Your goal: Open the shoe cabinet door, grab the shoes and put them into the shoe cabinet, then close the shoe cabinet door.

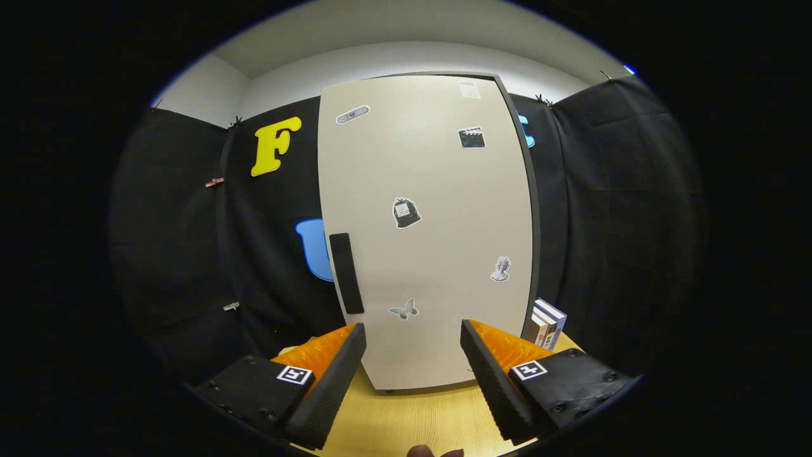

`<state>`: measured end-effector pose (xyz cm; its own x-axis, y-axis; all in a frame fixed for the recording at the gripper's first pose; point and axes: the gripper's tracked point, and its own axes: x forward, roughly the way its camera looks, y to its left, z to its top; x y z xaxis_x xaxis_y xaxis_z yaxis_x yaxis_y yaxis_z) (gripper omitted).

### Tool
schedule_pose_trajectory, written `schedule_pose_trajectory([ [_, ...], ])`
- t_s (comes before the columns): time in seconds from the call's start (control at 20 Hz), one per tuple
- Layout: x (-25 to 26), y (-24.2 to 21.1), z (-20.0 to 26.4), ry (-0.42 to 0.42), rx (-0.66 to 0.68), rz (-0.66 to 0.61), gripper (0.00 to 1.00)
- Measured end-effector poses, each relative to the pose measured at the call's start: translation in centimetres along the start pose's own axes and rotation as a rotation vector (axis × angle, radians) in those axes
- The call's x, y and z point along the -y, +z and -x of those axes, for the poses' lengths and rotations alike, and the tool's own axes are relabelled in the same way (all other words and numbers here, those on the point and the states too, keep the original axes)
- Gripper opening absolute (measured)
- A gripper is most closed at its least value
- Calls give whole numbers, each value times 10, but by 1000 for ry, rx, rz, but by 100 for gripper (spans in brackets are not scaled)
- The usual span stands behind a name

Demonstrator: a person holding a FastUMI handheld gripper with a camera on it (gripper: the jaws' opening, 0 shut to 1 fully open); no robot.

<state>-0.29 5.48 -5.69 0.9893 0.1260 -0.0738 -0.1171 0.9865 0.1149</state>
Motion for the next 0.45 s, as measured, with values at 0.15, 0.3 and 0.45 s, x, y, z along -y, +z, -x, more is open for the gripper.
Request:
schedule_pose_trajectory([
  [0.15, -1, 0, 2, 1, 0, -3, 98],
  [0.3, -1, 2, 1, 0, 1, 2, 98],
  [0.45, -2, 4, 2, -1, 10, 1, 98],
])
